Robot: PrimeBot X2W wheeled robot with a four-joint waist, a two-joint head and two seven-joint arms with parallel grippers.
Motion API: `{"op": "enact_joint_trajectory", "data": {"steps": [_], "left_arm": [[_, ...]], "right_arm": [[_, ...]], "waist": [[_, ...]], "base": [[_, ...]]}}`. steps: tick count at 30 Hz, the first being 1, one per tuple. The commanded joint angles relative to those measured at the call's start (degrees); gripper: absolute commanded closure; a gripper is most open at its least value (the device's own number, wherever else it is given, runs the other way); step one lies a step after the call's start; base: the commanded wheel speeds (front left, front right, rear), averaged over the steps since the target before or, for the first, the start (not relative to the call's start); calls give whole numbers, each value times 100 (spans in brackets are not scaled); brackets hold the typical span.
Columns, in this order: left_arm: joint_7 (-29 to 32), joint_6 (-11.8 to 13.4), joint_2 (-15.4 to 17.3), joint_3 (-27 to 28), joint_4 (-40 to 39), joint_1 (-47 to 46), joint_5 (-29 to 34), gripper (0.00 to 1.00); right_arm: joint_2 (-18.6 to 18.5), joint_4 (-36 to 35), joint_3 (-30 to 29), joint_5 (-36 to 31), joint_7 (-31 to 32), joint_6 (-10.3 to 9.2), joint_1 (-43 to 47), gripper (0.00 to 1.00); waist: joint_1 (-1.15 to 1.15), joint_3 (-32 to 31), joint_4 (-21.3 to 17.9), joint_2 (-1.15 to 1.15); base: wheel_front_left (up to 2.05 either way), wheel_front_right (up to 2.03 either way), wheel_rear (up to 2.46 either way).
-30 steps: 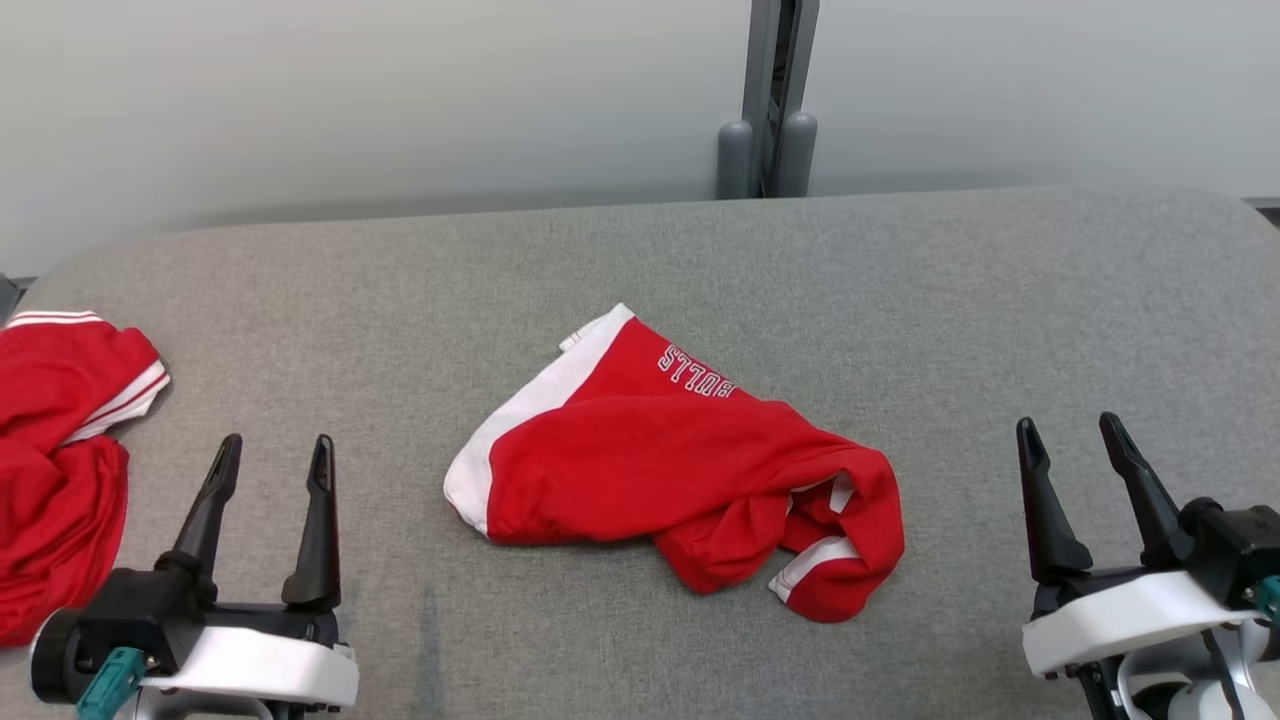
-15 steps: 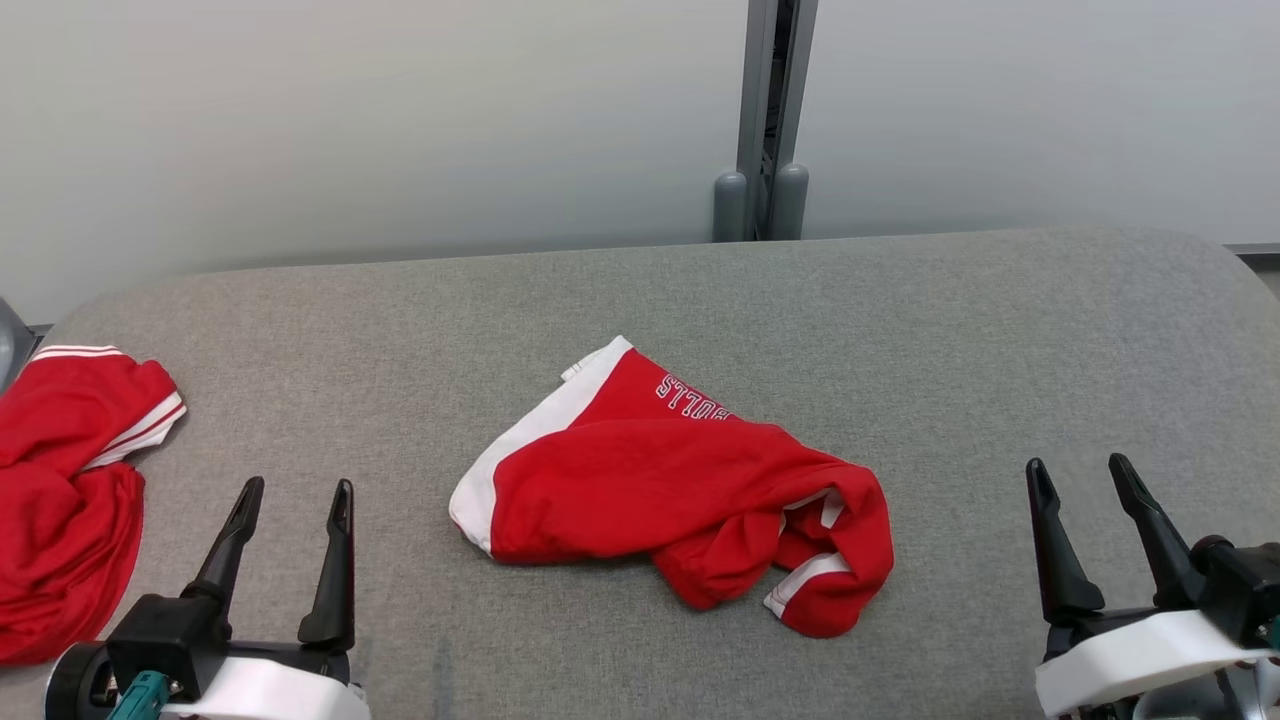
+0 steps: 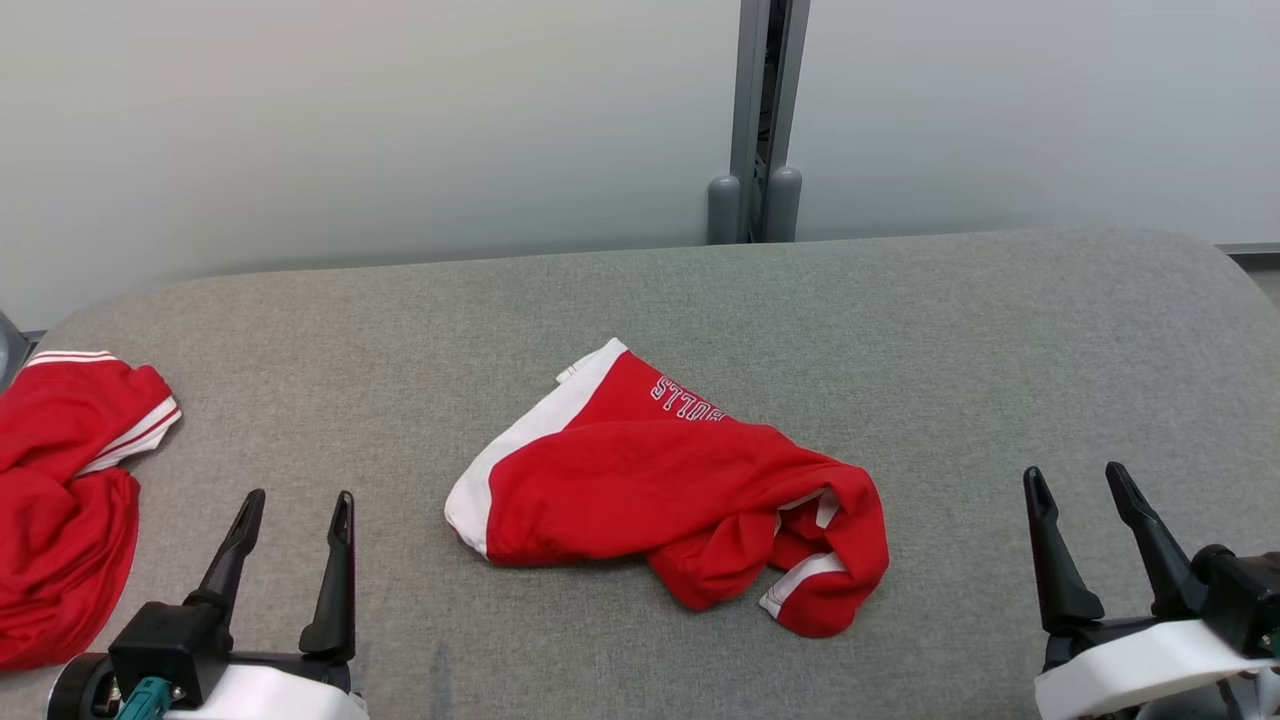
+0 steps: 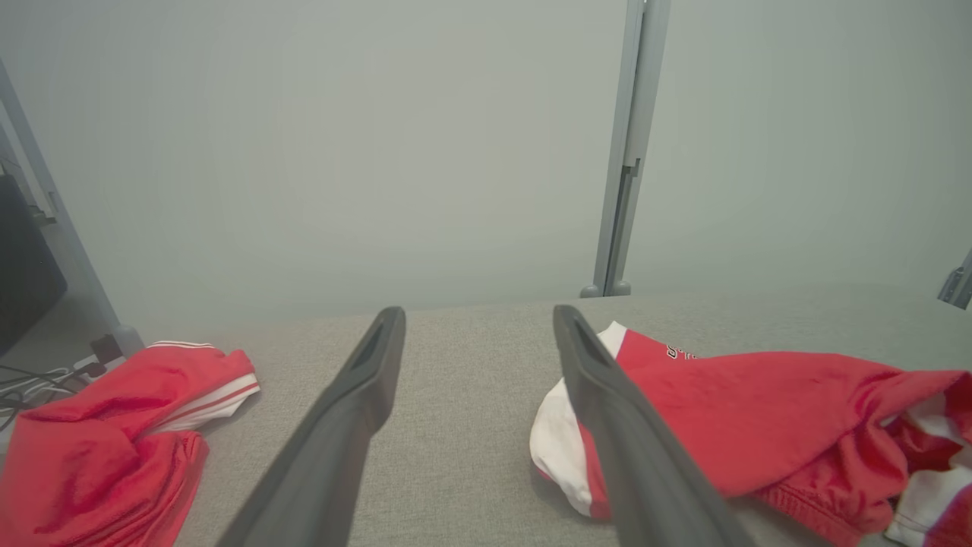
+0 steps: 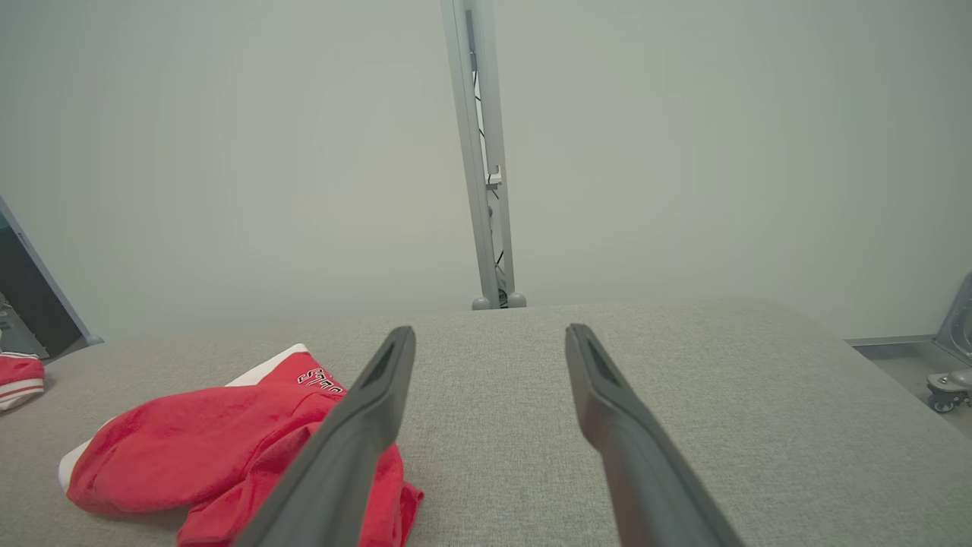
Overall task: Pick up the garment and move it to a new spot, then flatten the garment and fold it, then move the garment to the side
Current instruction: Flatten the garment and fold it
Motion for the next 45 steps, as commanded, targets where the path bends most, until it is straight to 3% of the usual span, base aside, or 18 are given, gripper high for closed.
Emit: {"op": "enact_joint_trajectory", "data": {"steps": [1,45], "left_arm": [[-10,37,32,8,-12,-20,-25,0],[23,159,-5,-111,221,-159,-120,0]], "right_arm": [[-32,-16,4,13,14,9,29,0],[-32,237,16,122,-85,9,-84,0]], "waist": [[0,8,1,0],[0,-84,24,0]], "base": [[0,0,0],[0,0,0]]}}
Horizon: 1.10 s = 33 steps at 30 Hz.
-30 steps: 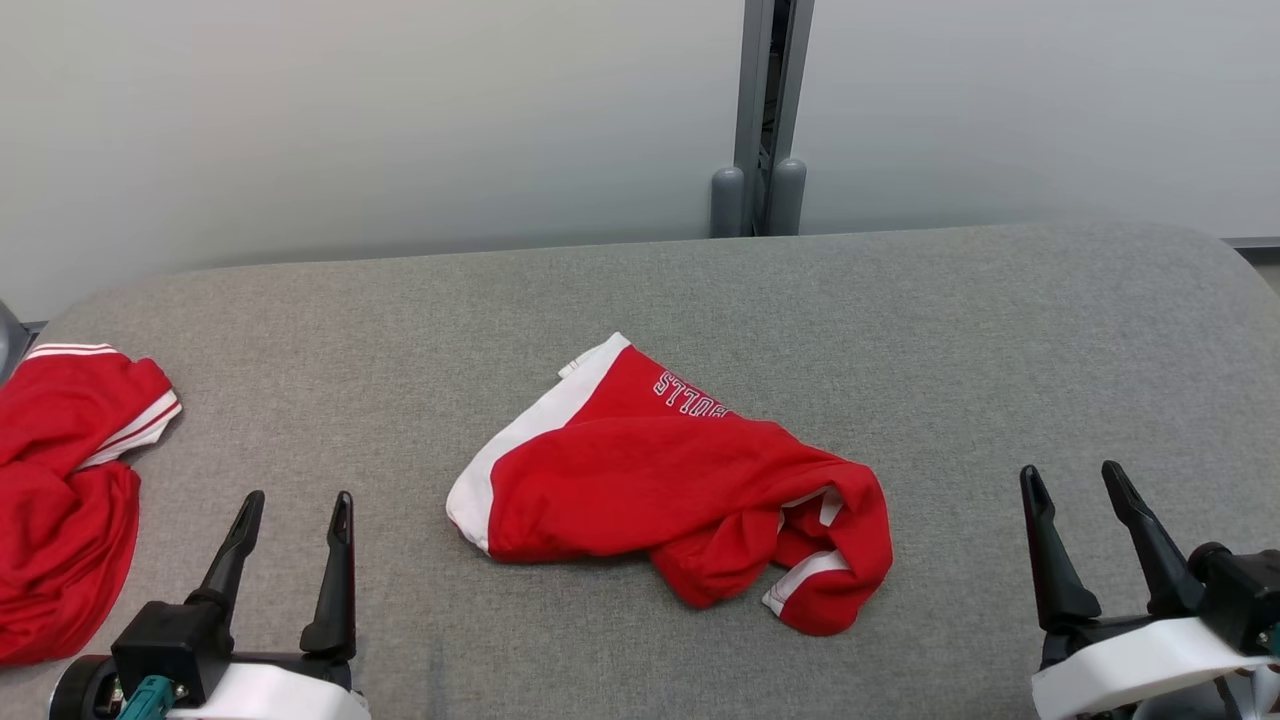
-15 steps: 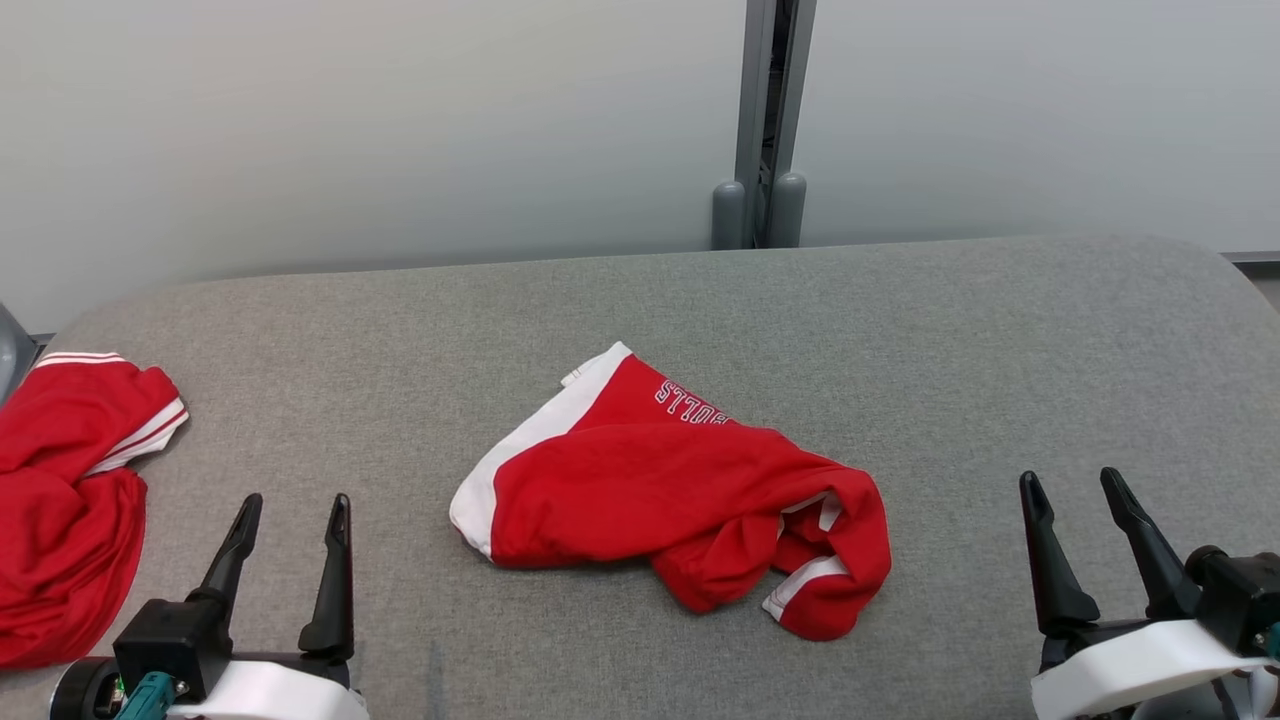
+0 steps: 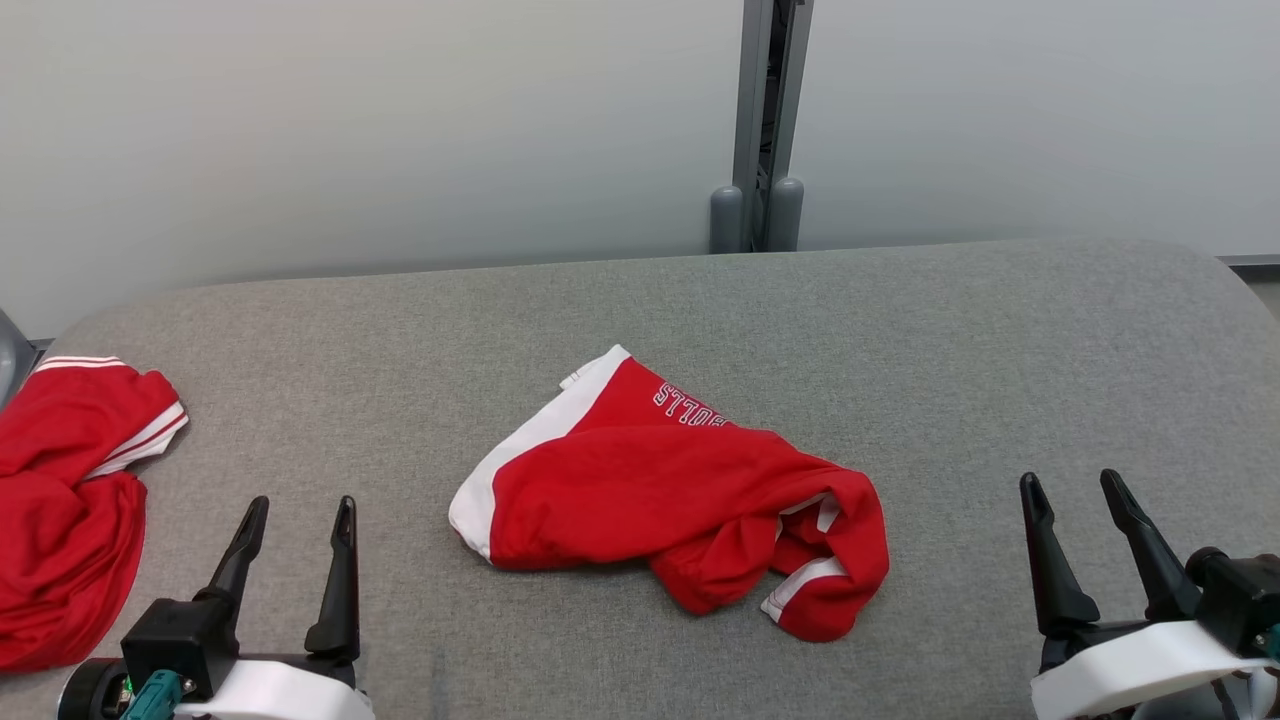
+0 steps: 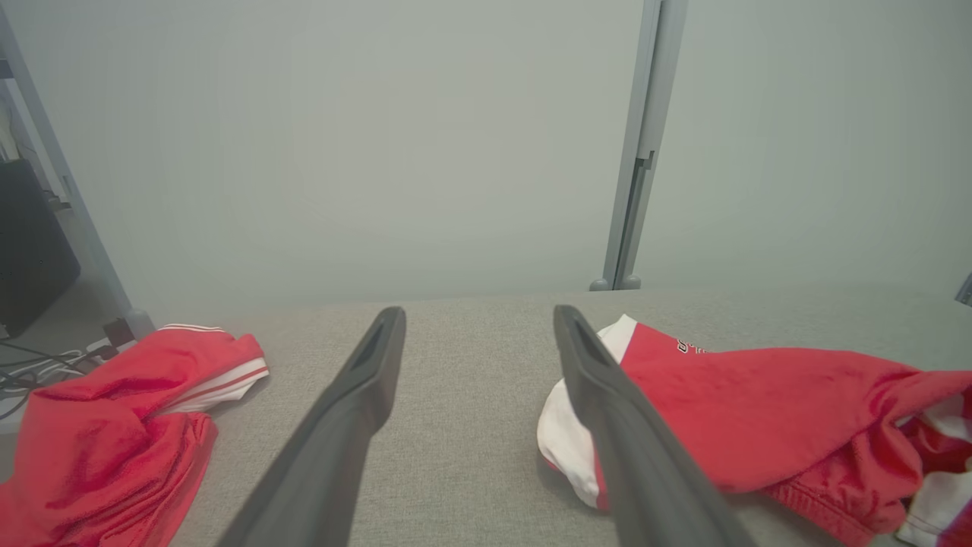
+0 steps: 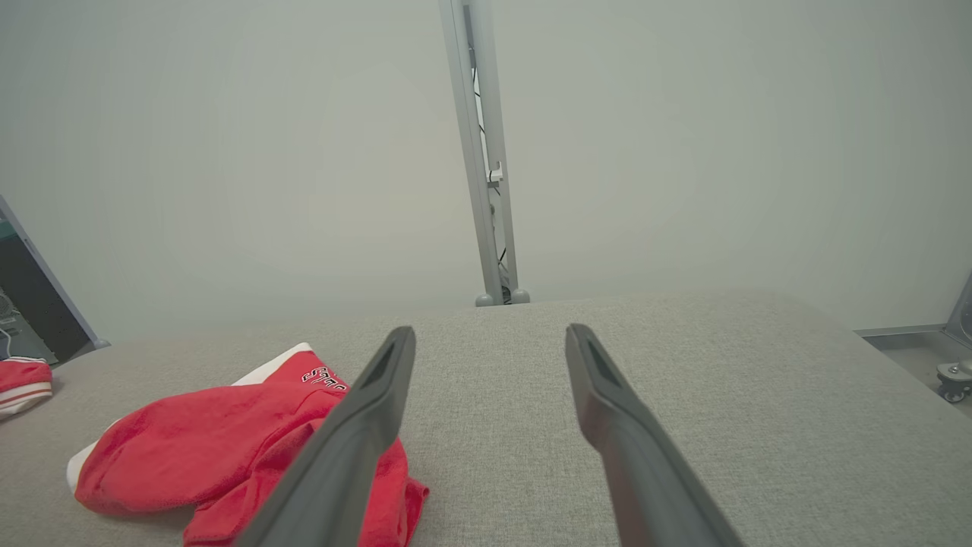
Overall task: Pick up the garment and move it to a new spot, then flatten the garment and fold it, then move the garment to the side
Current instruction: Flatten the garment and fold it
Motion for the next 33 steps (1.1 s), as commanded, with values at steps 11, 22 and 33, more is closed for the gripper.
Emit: {"op": "enact_joint_trajectory", "data": {"steps": [11,22,33], "left_arm": [[17,-46,-29,-91,47,-175,-48,0],[351,-460,-247,-614,147,-532,-167,0],[1587,-1272,-896,-1575,912,-897,-895,0]], "right_arm": [[-33,53,15,18,-33,9,-73,0],[-33,13,99,21,-29,9,-171,0],[-32,149,360,127,-180,9,-408,0]], "waist": [[0,26,-24,0],[0,230,-263,0],[0,766,-859,0]], "base": [[0,0,0],[0,0,0],[0,0,0]]}}
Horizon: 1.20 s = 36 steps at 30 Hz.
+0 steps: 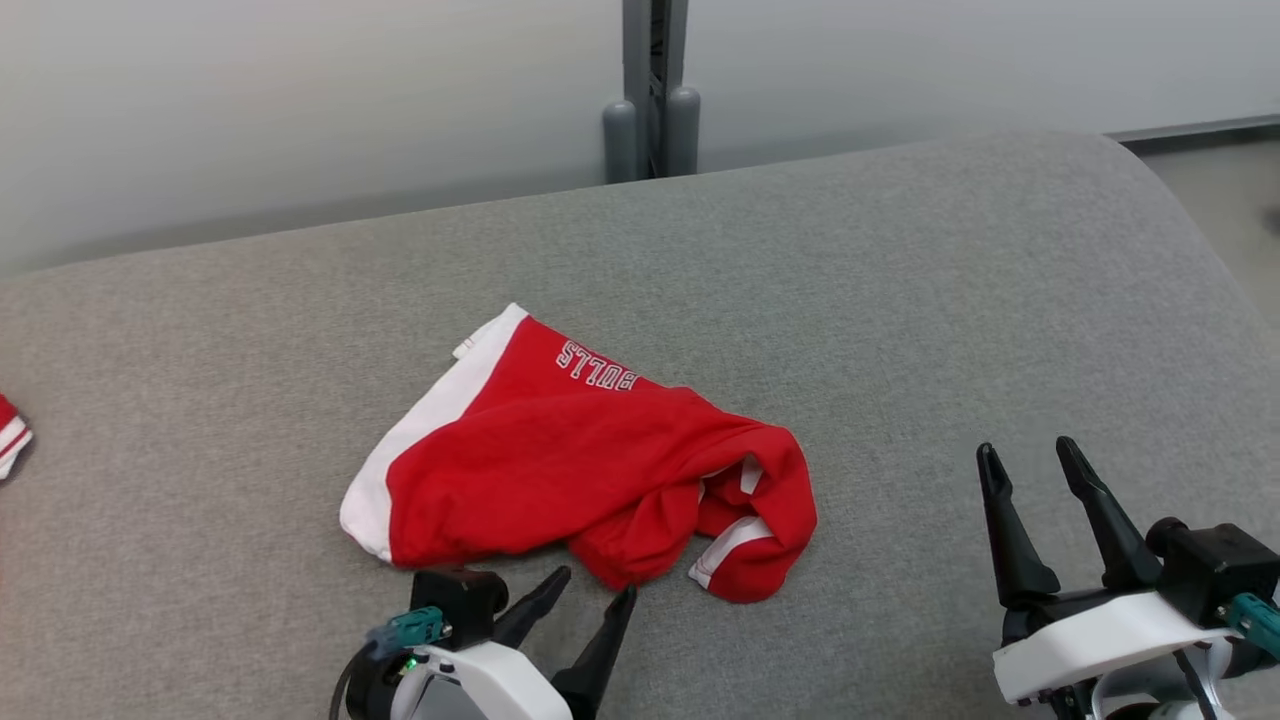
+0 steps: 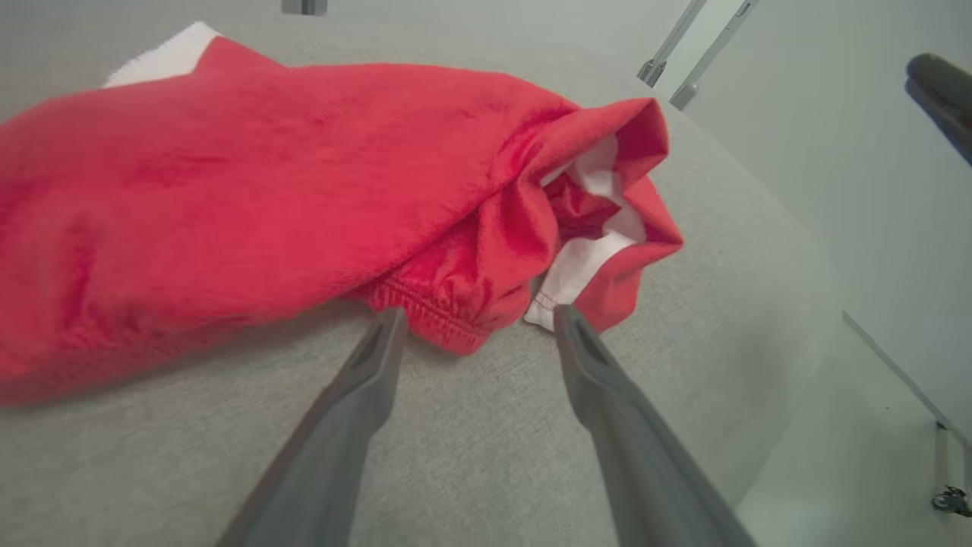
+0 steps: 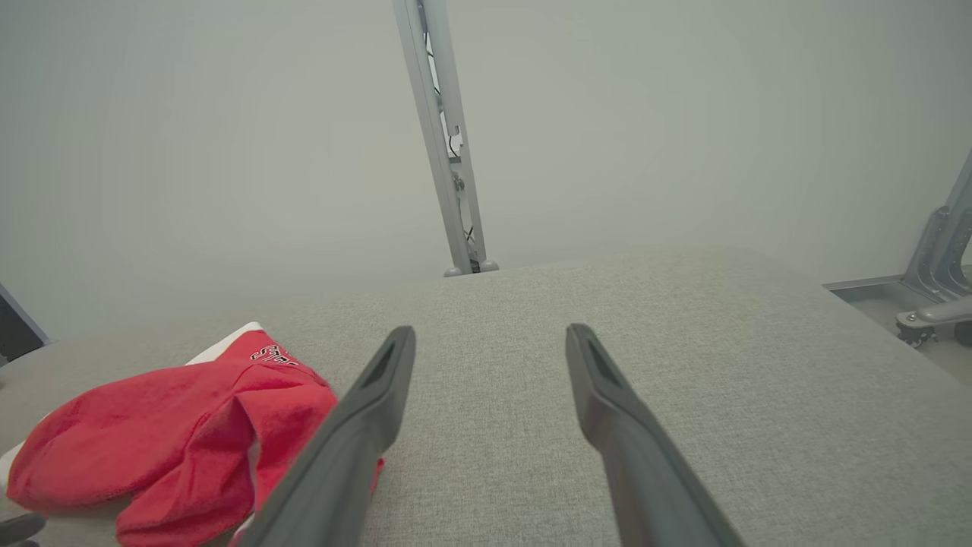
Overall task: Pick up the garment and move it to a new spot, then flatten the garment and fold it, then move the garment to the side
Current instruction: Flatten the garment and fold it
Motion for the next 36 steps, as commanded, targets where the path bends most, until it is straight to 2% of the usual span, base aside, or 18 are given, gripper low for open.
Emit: {"op": "enact_joint_trajectory", "data": {"steps": [1,7,17,18,19,24,34,36], "left_arm": [[11,-39,-27,3,65,-66,-70,0],[136,-205,-163,57,671,-283,-350,0],[-324,-481,-235,281,1322,-547,-543,0],[-423,-521,-245,294,1284,-577,-550,56],[-466,-559,-232,279,1262,-593,-522,100],[-454,-658,-51,18,809,-562,-269,100],[560,-662,586,-266,-1715,-482,-228,100],[651,-664,630,-251,-1955,-521,-282,100]], "right_arm": [[-33,18,8,48,-48,9,-79,0],[-33,131,72,108,-181,9,-220,0],[-33,296,6,190,-321,9,-294,0],[-33,306,-8,196,-324,9,-290,0],[-33,312,-13,190,-320,9,-291,0],[-32,317,-82,123,-328,9,-310,0],[-34,300,-203,47,-261,8,-316,0],[-34,302,-214,41,-269,8,-328,0]], "waist": [[0,150,-171,0],[0,381,-472,0],[0,479,-634,0],[0,471,-617,0],[0,459,-596,0],[0,374,-410,0],[0,229,54,0],[0,220,79,0]], "base": [[0,0,0],[0,0,0],[0,0,0],[0,0,0],[0,0,0],[0,0,0],[0,0,0],[0,0,0]]}}
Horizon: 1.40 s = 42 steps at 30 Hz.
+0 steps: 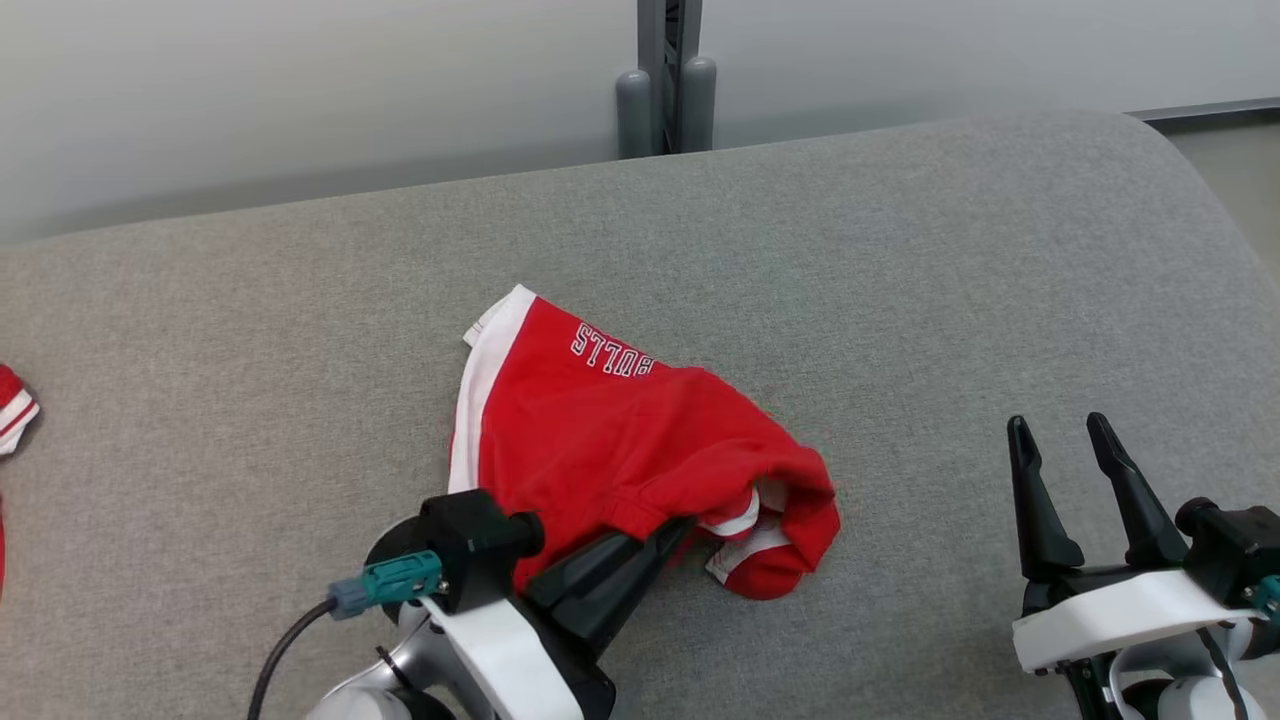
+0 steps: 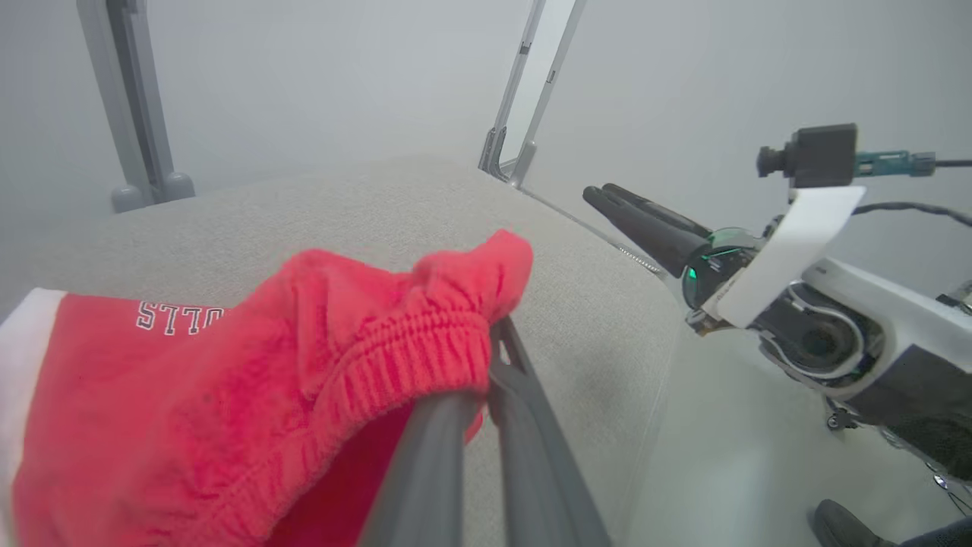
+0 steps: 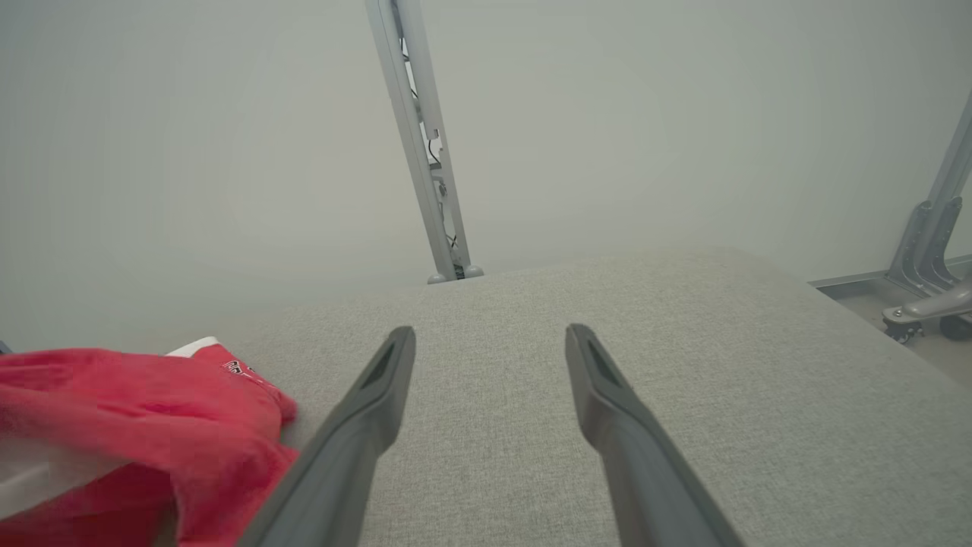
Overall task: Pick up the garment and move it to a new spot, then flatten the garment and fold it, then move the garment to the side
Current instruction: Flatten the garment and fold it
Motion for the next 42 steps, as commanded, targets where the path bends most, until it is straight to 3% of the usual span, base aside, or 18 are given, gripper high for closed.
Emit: {"op": "enact_joint_trajectory", "data": {"steps": [1,5,9,11,14,24,25,26,27,34,42], "left_arm": [[84,-10,70,55,-235,-105,-48,100],[352,161,236,295,-851,-225,-199,100],[448,404,428,818,-660,-401,-344,100],[439,504,586,1102,-247,-530,-324,100],[369,451,613,1411,836,-690,-623,100],[39,151,224,1452,3090,-1018,-905,100],[-40,147,183,1460,3208,-1041,-894,69],[-109,135,155,1444,3319,-1043,-866,16],[-210,144,128,1451,3392,-1063,-835,0],[-875,291,68,1545,3395,-769,-663,0],[-1802,1002,139,1905,2492,-180,-304,0]], "right_arm": [[-34,-13,-11,-31,-2,7,-54,0],[-34,-6,-19,-26,10,7,-100,0],[-33,-16,6,-9,3,7,-141,0],[-33,-2,32,7,-12,7,-149,0],[-33,72,73,44,-36,7,-224,0],[-33,241,163,97,-79,7,-319,0],[-32,254,165,100,-85,7,-326,0],[-35,261,155,98,-93,7,-330,0],[-35,271,142,96,-100,7,-337,0],[-33,291,67,13,-71,7,-355,0],[-34,169,37,-142,-1,7,-325,0]], "waist": [[0,-30,54,0],[0,-30,93,0],[0,34,81,0],[0,80,57,0],[0,154,-27,0],[0,327,-108,0],[0,336,-100,0],[0,346,-85,0],[0,352,-67,0],[0,246,91,0],[0,104,333,0]], "base": [[0,0,0],[0,0,0],[0,0,0],[0,0,0],[0,0,0],[0,0,0],[0,0,0],[0,0,0],[0,0,0],[0,0,0],[0,0,0]]}}
